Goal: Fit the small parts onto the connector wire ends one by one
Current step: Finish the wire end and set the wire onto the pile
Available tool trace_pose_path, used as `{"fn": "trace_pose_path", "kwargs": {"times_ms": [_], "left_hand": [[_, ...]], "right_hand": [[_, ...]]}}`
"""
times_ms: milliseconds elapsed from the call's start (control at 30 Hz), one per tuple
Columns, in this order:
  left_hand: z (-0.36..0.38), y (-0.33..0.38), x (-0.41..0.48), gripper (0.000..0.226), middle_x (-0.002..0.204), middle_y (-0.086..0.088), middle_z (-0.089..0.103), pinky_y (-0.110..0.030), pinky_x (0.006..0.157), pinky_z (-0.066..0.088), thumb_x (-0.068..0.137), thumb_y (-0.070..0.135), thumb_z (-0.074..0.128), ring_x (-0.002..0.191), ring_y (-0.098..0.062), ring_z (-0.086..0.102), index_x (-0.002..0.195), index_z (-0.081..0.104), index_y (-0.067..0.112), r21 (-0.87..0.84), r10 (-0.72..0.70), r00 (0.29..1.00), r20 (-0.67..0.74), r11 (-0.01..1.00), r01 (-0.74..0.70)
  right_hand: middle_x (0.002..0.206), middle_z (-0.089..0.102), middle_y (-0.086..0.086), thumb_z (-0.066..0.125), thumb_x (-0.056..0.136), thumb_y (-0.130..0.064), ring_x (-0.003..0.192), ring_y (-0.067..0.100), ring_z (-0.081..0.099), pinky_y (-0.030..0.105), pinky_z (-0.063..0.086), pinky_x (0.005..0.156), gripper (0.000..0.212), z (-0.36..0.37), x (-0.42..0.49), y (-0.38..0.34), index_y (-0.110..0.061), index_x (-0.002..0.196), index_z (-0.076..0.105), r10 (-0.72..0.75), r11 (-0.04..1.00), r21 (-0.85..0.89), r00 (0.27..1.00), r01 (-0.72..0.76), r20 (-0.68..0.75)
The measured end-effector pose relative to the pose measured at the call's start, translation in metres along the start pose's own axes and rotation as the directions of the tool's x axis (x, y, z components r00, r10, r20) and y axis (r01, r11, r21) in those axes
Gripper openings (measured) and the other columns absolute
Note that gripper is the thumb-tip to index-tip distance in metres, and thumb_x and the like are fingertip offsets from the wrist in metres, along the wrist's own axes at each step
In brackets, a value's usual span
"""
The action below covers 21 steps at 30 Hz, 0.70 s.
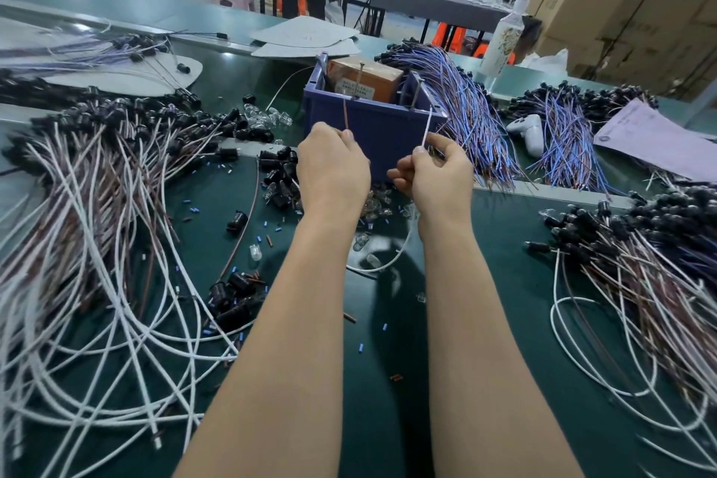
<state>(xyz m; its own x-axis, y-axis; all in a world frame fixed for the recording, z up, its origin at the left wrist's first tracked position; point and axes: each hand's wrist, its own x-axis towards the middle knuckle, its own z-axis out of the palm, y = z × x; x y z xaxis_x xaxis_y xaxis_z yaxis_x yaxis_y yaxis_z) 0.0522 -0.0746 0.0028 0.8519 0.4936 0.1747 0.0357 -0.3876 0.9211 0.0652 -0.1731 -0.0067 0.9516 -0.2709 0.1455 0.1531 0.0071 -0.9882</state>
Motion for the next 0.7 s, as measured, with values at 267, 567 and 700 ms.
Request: {"fn": "trace_pose_path", "kwargs": {"times_ms": [267,567,700], "left_hand": [[0.001,-0.005,0.004,0.016,0.07,0.0,0.066,-0.026,0.067,0.048,0.099,0.019,0.045,0.059,-0.006,0.058,0.092,0.057,0.01,-0.04,0.058,0.998,0.007,0.998,-0.058],[0.009,-0.005,0.011,0.015,0.062,0.007,0.06,-0.011,0.056,0.037,0.099,0.02,0.047,0.054,0.006,0.052,0.091,0.057,0.013,-0.059,0.082,0.997,-0.002,0.995,-0.082],[0.008,-0.004,0.012,0.014,0.065,0.005,0.061,0.0,0.05,0.037,0.099,0.019,0.046,0.053,0.006,0.052,0.093,0.057,0.012,-0.065,0.091,0.996,0.01,0.994,-0.09]], "right_hand": [[0.067,0.059,0.003,0.044,0.097,-0.004,0.052,0.011,0.061,0.022,0.05,0.055,0.022,0.003,-0.003,0.002,-0.018,0.111,0.053,-0.09,0.994,-0.058,0.996,0.091,0.022],[0.069,0.06,0.001,0.045,0.097,-0.004,0.046,0.005,0.057,0.025,0.049,0.058,0.021,0.004,-0.004,0.001,-0.02,0.107,0.054,-0.096,0.992,-0.085,0.995,0.098,0.031],[0.069,0.062,0.001,0.046,0.096,-0.005,0.046,0.004,0.056,0.028,0.05,0.062,0.021,0.004,-0.004,0.002,-0.021,0.108,0.055,-0.095,0.991,-0.096,0.995,0.097,0.027]]}}
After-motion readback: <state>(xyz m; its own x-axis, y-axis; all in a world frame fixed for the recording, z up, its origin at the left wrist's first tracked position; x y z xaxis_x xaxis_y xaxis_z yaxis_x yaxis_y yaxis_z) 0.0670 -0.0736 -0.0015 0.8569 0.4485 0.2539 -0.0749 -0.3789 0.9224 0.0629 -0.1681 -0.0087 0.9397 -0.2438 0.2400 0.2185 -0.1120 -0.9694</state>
